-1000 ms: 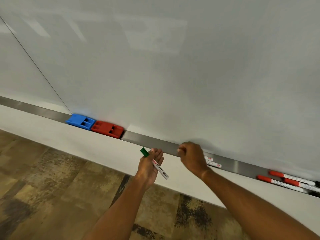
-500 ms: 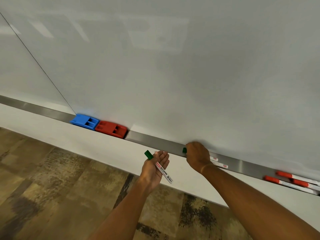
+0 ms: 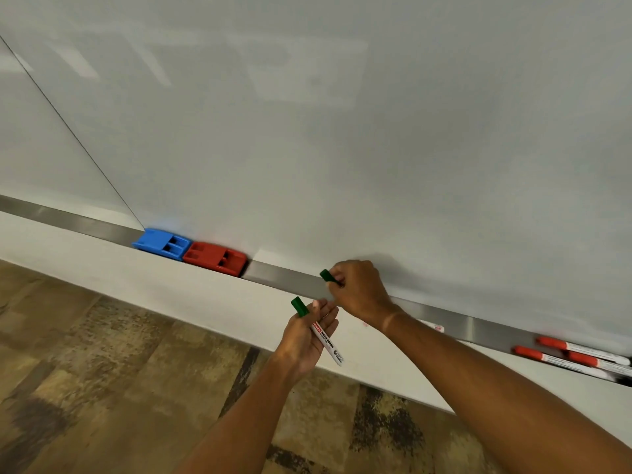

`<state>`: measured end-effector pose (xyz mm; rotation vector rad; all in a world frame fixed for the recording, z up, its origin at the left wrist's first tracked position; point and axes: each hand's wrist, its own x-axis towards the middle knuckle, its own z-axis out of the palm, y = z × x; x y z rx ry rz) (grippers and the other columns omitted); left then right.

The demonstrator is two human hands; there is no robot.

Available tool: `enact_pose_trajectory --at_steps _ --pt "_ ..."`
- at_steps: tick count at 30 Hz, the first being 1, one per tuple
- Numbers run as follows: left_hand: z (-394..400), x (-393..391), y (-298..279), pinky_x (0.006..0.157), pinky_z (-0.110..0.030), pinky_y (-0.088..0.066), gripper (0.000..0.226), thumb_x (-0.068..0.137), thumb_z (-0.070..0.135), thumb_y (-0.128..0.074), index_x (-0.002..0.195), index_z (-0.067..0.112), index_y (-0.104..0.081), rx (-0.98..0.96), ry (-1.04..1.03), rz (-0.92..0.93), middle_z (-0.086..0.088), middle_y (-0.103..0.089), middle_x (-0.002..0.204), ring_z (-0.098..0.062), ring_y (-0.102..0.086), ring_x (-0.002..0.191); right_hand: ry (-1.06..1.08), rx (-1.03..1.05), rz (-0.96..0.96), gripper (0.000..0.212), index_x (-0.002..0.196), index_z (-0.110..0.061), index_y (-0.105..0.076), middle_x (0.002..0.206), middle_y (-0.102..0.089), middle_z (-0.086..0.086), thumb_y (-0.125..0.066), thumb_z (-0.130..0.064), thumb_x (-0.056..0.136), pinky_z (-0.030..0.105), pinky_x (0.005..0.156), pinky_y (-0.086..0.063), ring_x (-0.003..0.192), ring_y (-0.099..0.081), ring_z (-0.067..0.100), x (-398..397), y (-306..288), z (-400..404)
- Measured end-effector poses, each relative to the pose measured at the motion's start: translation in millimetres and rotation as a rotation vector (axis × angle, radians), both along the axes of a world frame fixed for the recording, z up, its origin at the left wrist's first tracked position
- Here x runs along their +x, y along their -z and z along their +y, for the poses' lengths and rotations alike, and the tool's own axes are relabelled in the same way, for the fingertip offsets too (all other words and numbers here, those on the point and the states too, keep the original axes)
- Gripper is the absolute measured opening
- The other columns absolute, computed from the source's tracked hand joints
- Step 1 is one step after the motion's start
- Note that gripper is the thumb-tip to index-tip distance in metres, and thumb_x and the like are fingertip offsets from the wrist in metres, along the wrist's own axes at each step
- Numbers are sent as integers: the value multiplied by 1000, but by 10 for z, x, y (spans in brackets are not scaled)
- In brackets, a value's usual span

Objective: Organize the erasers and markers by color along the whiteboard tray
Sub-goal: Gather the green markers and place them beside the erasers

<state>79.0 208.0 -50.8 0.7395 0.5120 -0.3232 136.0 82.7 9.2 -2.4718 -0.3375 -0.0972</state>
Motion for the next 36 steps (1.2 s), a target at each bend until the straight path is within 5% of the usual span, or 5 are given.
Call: enact_pose_trajectory --at_steps 12,20,26,30,36 --pt "25 -39 30 67 -31 -57 28 83 -8 -51 87 7 -74 55 65 -121 -14 -71 81 -21 -68 74 17 57 168 8 72 -10 -70 70 -70 6 -70 -18 70 36 66 -59 67 -66 20 -181 -51 380" --pt "35 -38 19 62 -32 -58 24 87 -9 -45 93 0 -66 66 27 -90 -16 -70 76 -23 -69 69 24 120 197 24 72 -7 -69 68 -70 9 -59 -28 73 37 63 -59 63 -67 21 -246 -9 342" --pt "31 6 74 85 -38 -53 35 85 -5 -53 120 -2 -55 -118 -20 -1 -21 -70 111 -30 -69 102 165 -131 195 11 70 -8 -61 76 -67 10 -55 -14 76 31 66 -52 75 -63 30 -200 153 -363" --pt "23 -1 108 88 -38 -51 51 74 -1 -59 124 -2 -54 -140 -8 16 -19 -69 116 -29 -68 105 201 -273 304 7 85 -10 -66 90 -66 8 -63 -14 81 35 72 -55 82 -63 25 -299 285 -821" --pt "-40 -5 150 86 -38 -51 38 89 -5 -48 126 -2 -53 -144 8 44 -19 -69 116 -29 -68 104 204 -251 380 12 90 -12 -69 92 -68 6 -69 -20 82 25 68 -44 84 -63 24 -273 352 -1052"
